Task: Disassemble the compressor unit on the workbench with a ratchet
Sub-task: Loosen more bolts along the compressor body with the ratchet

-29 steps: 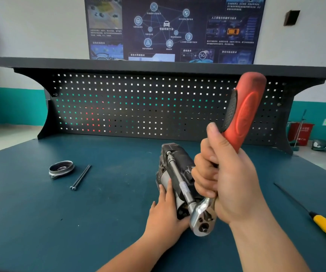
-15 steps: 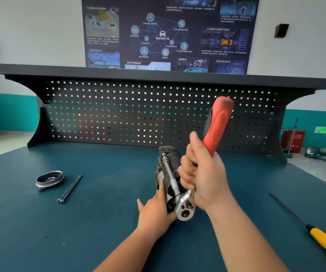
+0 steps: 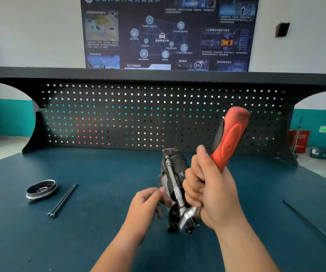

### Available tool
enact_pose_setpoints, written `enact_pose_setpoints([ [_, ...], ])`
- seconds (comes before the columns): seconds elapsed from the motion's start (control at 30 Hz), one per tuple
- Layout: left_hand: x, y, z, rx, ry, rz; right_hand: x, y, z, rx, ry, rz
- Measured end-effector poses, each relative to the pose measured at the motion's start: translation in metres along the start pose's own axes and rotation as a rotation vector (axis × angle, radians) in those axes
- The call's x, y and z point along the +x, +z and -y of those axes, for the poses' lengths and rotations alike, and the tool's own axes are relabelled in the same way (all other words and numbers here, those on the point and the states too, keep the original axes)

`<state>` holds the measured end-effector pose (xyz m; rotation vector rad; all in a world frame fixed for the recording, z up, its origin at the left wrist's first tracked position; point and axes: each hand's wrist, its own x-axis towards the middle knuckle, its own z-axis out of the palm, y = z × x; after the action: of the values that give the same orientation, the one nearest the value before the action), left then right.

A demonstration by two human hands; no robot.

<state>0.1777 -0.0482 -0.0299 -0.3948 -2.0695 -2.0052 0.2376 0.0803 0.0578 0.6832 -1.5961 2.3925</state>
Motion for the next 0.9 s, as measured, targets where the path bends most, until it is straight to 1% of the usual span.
enact_pose_setpoints([
  [0.03, -0.004, 0.005, -0.004, -0.073, -0.075, 0.107, 0.0, 0.0, 0.0, -0.002, 0.001, -0.006],
  [0.07, -0.007, 0.011, -0.004, -0.118, -0.111, 0.218, 0.0, -0.001, 0.0, -0.001, 0.0, -0.012],
  [0.1, -0.011, 0.018, -0.004, -0.176, -0.142, 0.291, 0.0, -0.001, 0.0, 0.003, 0.0, -0.018],
  [0.13, -0.013, 0.023, -0.002, -0.224, -0.145, 0.315, 0.0, -0.001, 0.0, 0.007, -0.001, -0.024],
  [0.17, -0.014, 0.027, -0.002, -0.289, -0.152, 0.288, 0.0, -0.001, 0.0, 0.011, -0.002, -0.029],
  [0.2, -0.014, 0.03, 0.001, -0.311, -0.108, 0.196, 0.0, -0.001, 0.0, 0.013, -0.004, -0.033],
  [0.23, -0.013, 0.031, 0.005, -0.286, -0.025, 0.09, 0.0, -0.001, 0.0, 0.012, -0.005, -0.038],
  [0.3, -0.008, 0.027, 0.014, 0.035, 0.199, -0.113, 0.0, -0.001, 0.0, 0.011, -0.009, -0.048],
  [0.33, -0.005, 0.026, 0.019, 0.177, 0.251, -0.186, 0.001, -0.001, 0.0, 0.013, -0.007, -0.052],
  [0.37, -0.002, 0.026, 0.024, 0.264, 0.255, -0.23, 0.001, -0.002, 0.001, 0.011, -0.005, -0.054],
  [0.43, 0.004, 0.031, 0.034, 0.363, 0.247, -0.238, 0.003, -0.003, 0.004, 0.0, -0.006, -0.052],
  [0.47, 0.006, 0.038, 0.036, 0.412, 0.222, -0.188, 0.005, -0.004, 0.006, -0.005, -0.006, -0.048],
  [0.5, 0.007, 0.045, 0.036, 0.44, 0.161, -0.13, 0.006, -0.005, 0.008, -0.008, -0.003, -0.046],
  [0.57, 0.007, 0.053, 0.036, 0.335, 0.028, -0.08, 0.008, -0.007, 0.012, -0.015, 0.009, -0.041],
  [0.6, 0.009, 0.055, 0.04, 0.314, 0.037, -0.086, 0.01, -0.009, 0.014, -0.021, 0.012, -0.041],
  [0.63, 0.01, 0.056, 0.042, 0.339, 0.085, -0.095, 0.012, -0.011, 0.015, -0.03, 0.012, -0.045],
  [0.7, 0.013, 0.059, 0.047, 0.363, 0.118, -0.101, 0.015, -0.014, 0.016, -0.044, 0.012, -0.048],
  [0.8, 0.022, 0.068, 0.043, 0.18, 0.014, -0.109, 0.02, -0.014, 0.012, -0.08, 0.014, -0.057],
  [0.83, 0.025, 0.071, 0.041, 0.155, -0.019, -0.135, 0.021, -0.014, 0.008, -0.08, 0.013, -0.065],
  [0.9, 0.032, 0.075, 0.041, 0.203, -0.018, -0.163, 0.022, -0.018, 0.001, -0.069, 0.013, -0.086],
])
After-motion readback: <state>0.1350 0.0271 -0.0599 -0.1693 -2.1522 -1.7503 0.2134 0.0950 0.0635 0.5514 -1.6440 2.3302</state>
